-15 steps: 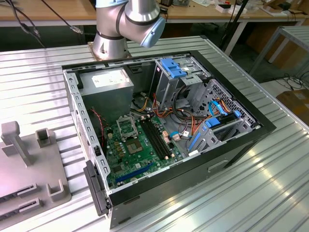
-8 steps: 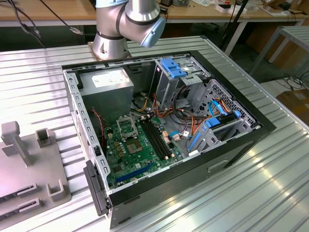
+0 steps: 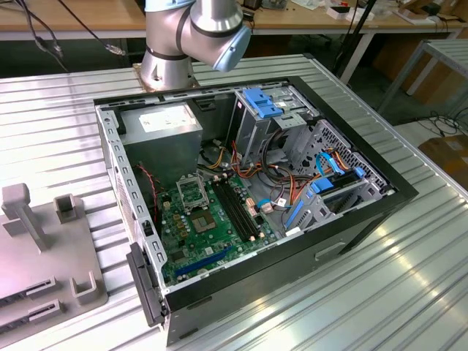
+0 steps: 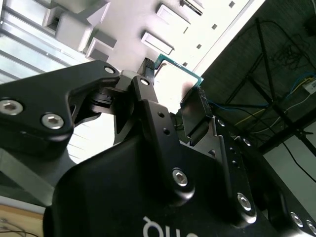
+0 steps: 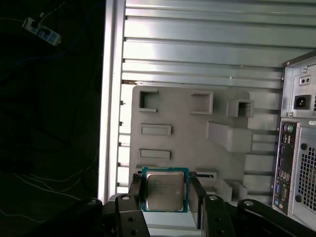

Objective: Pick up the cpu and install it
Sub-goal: 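Pick up the cpu and move it towards the insertion slot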

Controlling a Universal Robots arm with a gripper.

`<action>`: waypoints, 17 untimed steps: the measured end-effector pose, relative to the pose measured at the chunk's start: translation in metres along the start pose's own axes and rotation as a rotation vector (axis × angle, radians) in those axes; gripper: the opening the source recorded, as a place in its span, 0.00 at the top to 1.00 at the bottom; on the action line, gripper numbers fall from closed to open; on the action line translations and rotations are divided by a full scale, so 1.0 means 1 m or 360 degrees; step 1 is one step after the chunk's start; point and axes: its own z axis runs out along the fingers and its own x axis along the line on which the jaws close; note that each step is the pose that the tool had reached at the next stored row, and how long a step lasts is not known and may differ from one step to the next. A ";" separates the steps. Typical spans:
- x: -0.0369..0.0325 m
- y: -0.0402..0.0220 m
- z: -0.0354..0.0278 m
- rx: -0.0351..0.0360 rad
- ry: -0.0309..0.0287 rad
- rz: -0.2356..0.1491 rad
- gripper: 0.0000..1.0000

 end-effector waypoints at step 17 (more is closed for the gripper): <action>-0.0169 -0.0009 -0.0007 0.0000 0.00000 0.0000 0.53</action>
